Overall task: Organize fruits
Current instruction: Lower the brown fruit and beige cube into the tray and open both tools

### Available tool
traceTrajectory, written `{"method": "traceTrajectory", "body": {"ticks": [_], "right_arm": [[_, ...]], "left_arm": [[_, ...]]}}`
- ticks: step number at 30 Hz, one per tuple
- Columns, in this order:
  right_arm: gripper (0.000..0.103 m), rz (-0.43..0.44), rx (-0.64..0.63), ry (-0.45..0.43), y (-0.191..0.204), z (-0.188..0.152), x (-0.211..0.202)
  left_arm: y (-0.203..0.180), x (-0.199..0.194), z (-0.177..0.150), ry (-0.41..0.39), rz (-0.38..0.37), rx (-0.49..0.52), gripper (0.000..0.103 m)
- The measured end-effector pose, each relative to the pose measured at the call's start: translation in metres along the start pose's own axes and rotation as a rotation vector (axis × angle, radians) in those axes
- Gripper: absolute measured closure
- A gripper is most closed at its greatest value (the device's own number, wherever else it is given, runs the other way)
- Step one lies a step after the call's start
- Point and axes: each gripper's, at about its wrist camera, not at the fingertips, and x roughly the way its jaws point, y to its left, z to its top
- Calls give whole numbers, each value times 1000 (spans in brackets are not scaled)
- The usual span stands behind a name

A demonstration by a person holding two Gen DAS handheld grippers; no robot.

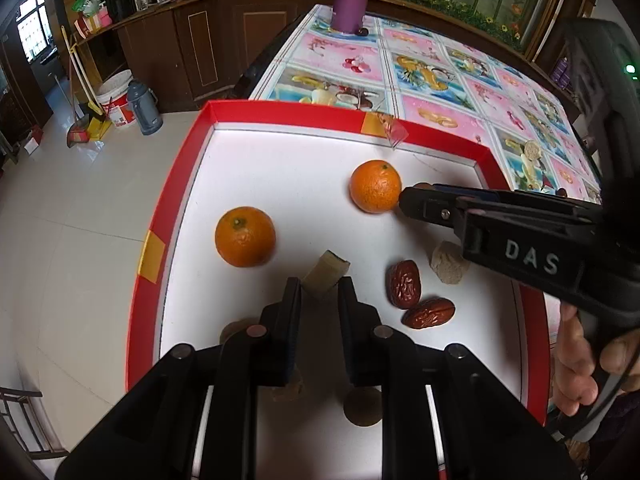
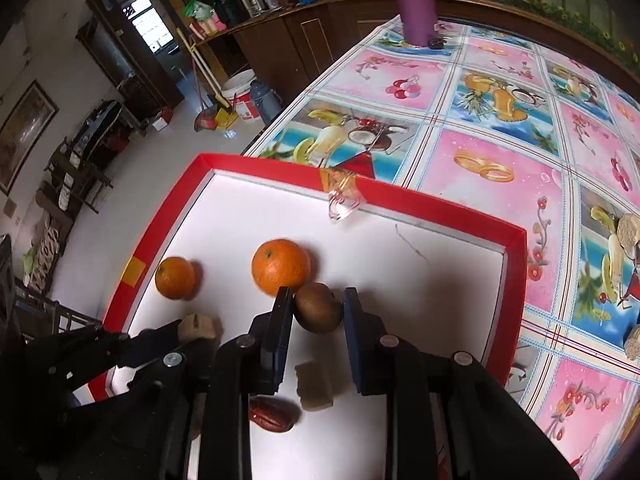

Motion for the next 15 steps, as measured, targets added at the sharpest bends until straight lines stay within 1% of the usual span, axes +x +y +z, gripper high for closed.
{"method": "traceTrajectory", "body": {"ticks": [4,12,14,15], "right_arm": [[79,2,-7,14,2,-3,6],[78,-24,-17,36,9,-1,7],[77,-28,-19,53,10,1,8],[73,-28,-19,53,10,1,8]], "left_arm": [[-2,1,0,-1,11,1,83],[-5,3,1,4,34,0,82],[-5,3,2,8,34,-3,82],[-5,4,2,10,36,-3,82]]}}
